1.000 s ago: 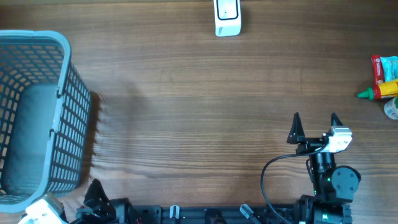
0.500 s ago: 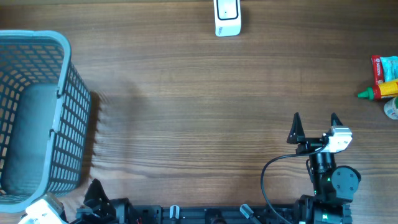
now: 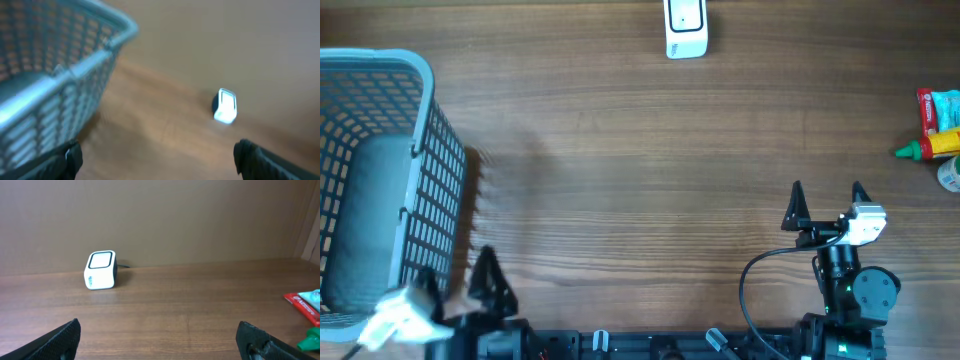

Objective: Scan the item barcode

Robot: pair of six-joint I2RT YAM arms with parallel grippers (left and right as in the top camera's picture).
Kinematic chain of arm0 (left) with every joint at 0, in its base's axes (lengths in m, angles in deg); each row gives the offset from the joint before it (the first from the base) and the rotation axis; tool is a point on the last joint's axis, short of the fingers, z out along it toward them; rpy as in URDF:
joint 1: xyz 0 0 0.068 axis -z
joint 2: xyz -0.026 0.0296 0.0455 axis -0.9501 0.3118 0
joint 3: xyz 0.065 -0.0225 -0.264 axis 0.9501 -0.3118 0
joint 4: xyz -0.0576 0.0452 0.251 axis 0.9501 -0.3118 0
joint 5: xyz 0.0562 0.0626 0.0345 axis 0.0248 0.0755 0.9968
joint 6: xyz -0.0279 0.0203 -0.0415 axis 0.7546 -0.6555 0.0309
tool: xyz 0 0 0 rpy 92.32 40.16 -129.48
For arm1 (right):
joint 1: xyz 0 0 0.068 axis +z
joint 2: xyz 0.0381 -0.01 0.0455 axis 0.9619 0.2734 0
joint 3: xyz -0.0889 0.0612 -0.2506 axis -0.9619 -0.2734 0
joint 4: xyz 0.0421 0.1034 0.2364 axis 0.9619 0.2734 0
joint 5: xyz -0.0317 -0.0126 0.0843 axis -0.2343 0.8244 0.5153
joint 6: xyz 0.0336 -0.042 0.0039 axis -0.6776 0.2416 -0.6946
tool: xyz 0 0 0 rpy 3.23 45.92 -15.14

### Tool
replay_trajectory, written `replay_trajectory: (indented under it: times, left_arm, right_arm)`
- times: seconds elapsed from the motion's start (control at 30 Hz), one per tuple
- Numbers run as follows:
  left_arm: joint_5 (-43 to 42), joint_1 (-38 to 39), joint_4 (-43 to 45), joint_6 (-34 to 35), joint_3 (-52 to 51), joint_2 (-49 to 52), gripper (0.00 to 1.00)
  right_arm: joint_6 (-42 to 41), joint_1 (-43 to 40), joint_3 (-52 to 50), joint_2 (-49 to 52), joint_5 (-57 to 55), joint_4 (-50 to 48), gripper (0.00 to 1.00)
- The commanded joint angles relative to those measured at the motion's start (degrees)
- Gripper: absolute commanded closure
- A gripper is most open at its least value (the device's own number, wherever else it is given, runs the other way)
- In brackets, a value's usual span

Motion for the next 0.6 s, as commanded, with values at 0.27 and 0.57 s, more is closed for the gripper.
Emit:
replay_trajectory:
  times: [0.27, 0.57]
  left_arm:
    - [-10.4, -0.3, 40.0, -18.4, -43.2, -2.6, 0.00]
    - [-9.8, -0.3, 53.6, -20.0, -49.6, -2.6, 0.00]
  right_arm:
    - [0.8, -0.3, -0.1, -0.8, -0.9, -0.2, 0.00]
    - [0.8, -0.3, -0.1, -0.8, -0.9, -0.2, 0.00]
